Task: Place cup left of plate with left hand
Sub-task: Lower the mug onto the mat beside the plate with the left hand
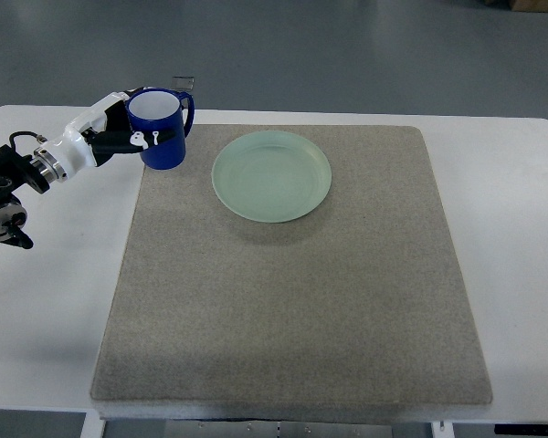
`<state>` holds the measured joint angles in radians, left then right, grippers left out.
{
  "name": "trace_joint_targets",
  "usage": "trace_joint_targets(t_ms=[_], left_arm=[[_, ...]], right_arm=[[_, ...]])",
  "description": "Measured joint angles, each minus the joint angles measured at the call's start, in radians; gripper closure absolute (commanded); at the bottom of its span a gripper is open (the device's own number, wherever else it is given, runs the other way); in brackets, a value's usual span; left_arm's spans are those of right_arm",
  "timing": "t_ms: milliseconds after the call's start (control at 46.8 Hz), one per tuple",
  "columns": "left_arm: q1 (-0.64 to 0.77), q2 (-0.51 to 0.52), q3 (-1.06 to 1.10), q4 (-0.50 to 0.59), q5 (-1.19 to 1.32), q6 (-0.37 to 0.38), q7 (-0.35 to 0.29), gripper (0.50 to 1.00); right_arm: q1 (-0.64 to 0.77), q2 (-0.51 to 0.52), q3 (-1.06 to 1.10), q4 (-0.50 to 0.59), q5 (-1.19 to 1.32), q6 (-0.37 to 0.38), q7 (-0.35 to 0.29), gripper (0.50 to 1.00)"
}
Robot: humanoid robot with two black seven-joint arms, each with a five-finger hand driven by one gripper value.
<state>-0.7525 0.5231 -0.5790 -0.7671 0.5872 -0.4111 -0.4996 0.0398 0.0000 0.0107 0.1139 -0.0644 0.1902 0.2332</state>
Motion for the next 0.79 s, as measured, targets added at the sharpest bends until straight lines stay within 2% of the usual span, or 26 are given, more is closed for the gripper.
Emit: trace_joint_targets(t_ms=[107, 299, 470, 791], left_arm=[[0.014, -0.003, 0.0, 0.035, 0.0, 0.0, -0.033, 0.844], [0.031, -0.05, 0.001, 0.112, 0.0, -0.001, -0.043, 0.842], [0.049, -0.062, 0.002, 0.12, 0.001, -0.001, -0.075, 0.842], [0.059, -0.082, 0.001, 0.123, 0.006, 0.001, -0.079, 0.84]], right_arm=[[0.0, 0.0, 0.0, 0.001, 0.0, 0.0, 0.0, 0.568], [0.0, 0.0, 0.0, 0.0, 0.0, 0.0, 0.0, 0.568], [0.0, 0.0, 0.0, 0.001, 0.0, 0.0, 0.0, 0.568], [0.0, 0.0, 0.0, 0.001, 0.0, 0.0, 0.0, 0.568]])
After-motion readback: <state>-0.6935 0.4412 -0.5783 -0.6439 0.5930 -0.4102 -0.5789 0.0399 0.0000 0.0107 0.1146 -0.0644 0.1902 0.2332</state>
